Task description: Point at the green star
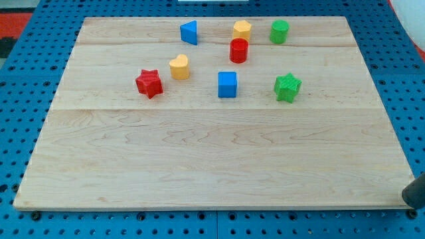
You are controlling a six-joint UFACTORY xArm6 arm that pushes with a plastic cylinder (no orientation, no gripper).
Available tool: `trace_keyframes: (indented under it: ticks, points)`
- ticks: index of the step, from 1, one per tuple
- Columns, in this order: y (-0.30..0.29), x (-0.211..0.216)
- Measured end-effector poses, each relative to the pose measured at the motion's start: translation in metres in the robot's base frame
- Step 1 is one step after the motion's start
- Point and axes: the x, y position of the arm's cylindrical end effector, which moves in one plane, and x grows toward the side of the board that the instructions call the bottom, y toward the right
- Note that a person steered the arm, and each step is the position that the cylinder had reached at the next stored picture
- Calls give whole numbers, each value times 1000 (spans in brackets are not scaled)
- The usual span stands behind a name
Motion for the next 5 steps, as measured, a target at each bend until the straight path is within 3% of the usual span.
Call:
trace_keyframes:
  ticks: [3, 5]
  points:
    - [-1, 0]
    - [-2, -31]
